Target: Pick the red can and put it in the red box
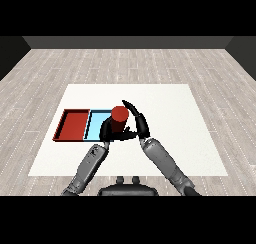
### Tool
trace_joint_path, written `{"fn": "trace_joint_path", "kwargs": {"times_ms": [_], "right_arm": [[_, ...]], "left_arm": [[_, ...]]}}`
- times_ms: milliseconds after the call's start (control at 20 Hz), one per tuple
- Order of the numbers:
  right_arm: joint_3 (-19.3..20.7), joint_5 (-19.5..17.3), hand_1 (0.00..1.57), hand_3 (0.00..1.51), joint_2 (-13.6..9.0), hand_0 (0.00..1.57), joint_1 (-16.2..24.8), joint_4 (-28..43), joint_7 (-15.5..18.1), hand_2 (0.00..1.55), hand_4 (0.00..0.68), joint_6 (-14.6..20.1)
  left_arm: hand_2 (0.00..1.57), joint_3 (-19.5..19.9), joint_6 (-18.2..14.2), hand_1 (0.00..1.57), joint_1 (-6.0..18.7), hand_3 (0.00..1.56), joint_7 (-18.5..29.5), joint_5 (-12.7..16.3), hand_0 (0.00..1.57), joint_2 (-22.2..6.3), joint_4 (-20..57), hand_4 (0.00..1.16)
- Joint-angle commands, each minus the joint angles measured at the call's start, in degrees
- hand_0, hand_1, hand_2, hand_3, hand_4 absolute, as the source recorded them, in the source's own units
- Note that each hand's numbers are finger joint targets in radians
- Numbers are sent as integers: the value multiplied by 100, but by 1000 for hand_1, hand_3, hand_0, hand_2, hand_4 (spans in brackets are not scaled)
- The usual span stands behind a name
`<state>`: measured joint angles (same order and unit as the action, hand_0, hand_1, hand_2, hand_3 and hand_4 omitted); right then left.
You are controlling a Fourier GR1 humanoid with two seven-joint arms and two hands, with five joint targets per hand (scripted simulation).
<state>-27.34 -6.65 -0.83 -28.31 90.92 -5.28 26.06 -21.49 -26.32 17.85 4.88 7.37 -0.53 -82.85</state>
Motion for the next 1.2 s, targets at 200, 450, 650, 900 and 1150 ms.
{"fn": "trace_joint_path", "kwargs": {"times_ms": [200, 450, 650, 900, 1150], "right_arm": [[727, 229, 0, 0, -135, 0, 532, 607, 314, 0, 0, -432], [1068, 564, 0, 0, -376, 0, 1105, 1530, 186, 0, 0, -688], [1399, 917, 0, 0, -803, 0, 2127, 1937, 805, 0, 0, -1062], [1725, 1131, 0, 0, -789, 0, 2770, 2492, 688, 0, 0, -917], [2008, 1255, 0, 0, -775, 0, 3738, 1891, 1693, 0, 0, -1089]], "left_arm": [[1571, 286, 47, 1571, 84, 1501, -209, -404, 1571, -9, 52, 1131], [1571, 425, 131, 1571, -324, 1488, -7, -434, 1571, -160, -37, 1120], [1569, 794, 111, 1571, -149, 1472, -350, -450, 1571, -403, -246, 1120], [1571, 1504, 362, 1571, -33, 1496, -564, -377, 1571, -1177, -69, 1127], [1571, 2260, 475, 1571, -143, 1509, -16, -279, 1571, -1683, 1003, 1138]]}}
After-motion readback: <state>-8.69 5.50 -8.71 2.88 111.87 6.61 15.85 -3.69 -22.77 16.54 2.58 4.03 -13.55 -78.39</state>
